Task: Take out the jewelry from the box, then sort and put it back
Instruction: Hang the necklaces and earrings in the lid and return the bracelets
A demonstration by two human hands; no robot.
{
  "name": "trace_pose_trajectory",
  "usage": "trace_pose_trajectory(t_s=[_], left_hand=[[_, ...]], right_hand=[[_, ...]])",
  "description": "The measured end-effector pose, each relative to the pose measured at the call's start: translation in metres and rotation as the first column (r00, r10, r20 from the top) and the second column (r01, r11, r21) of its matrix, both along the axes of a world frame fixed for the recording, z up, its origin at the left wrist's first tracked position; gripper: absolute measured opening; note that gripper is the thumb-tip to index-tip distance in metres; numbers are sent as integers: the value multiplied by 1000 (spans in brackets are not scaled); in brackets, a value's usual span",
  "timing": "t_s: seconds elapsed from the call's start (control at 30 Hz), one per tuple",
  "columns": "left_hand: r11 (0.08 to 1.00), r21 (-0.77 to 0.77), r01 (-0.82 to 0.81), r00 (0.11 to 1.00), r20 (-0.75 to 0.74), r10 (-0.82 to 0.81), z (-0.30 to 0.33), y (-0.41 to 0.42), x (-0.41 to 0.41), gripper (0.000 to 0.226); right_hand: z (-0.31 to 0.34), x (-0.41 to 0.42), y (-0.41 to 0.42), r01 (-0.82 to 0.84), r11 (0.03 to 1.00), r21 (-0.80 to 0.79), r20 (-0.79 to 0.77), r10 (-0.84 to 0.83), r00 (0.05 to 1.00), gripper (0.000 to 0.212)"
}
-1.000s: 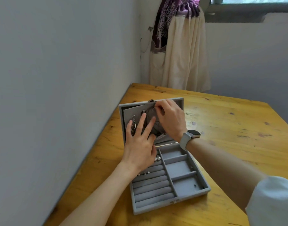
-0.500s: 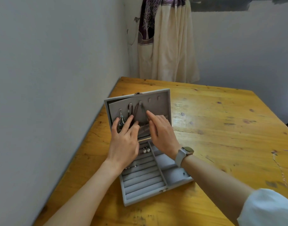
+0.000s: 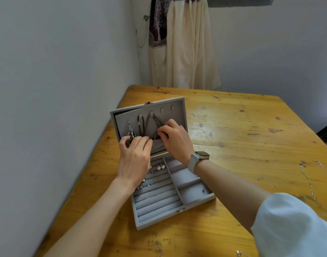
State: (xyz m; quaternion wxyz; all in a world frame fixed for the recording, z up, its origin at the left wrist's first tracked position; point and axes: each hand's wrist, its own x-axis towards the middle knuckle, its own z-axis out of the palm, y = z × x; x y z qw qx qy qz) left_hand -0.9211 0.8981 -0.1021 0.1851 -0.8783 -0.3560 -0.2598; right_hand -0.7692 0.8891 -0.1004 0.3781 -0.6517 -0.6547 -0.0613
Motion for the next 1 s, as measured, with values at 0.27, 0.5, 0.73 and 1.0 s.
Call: trace_pose_trajectory(t_s=[0.27, 0.5, 0.73, 1.0], left_hand=[[997, -17, -77, 997, 18, 77, 0, -1, 12, 35], [994, -20, -109, 993, 34, 110, -1, -2, 13, 30], [995, 14, -94, 996, 9, 94, -6, -3, 8, 32], [997, 12, -74, 997, 34, 73, -4, -7, 8, 41]], right_hand=[[-9, 5, -10, -105, 992, -71, 213, 118, 970, 30], [-7, 9, -15, -130, 982, -135, 363, 171, 916, 36], [-11, 6, -18, -67, 992, -105, 368, 102, 924, 29], [-9, 2, -26, 10, 992, -126, 283, 27, 959, 23]])
